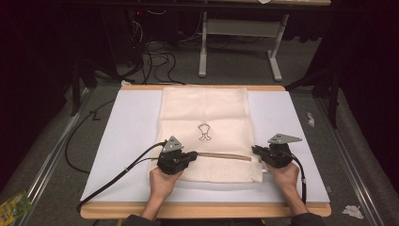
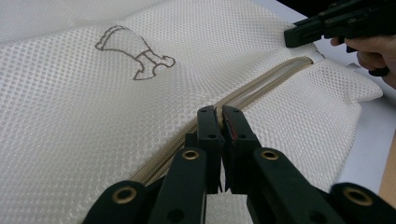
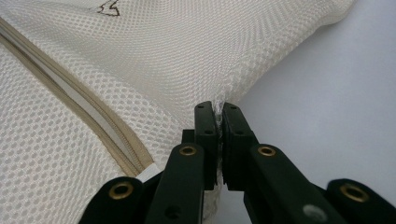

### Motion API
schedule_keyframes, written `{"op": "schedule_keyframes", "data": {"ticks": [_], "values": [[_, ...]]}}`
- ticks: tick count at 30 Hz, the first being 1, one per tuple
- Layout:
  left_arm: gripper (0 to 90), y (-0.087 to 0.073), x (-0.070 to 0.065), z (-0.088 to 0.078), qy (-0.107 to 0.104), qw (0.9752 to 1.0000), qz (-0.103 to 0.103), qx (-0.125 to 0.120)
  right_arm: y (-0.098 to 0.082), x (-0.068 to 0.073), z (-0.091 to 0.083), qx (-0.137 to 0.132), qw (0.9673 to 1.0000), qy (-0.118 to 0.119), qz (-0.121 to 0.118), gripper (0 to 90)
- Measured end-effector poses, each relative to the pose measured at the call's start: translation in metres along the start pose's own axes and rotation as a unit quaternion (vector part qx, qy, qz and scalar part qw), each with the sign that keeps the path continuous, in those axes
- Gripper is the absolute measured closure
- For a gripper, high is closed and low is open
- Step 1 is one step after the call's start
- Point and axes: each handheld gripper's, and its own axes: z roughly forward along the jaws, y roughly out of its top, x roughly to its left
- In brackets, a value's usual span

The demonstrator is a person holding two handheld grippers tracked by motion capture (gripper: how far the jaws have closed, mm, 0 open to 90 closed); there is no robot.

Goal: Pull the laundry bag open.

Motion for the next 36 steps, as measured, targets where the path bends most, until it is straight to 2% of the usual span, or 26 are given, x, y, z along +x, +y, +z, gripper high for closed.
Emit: {"op": "schedule_keyframes", "data": {"ticks": [16,36], "values": [[86.9,0.000,0.002,-0.003,0.007,1.0000,0.007,0.000,0.000,0.000,0.000,-0.002,1.0000,0.003,0.003,87.7],[86.9,-0.004,0.013,-0.019,0.020,0.9996,-0.007,-0.020,0.000,-0.001,-0.001,0.000,1.0000,-0.007,0.004,87.8]]}}
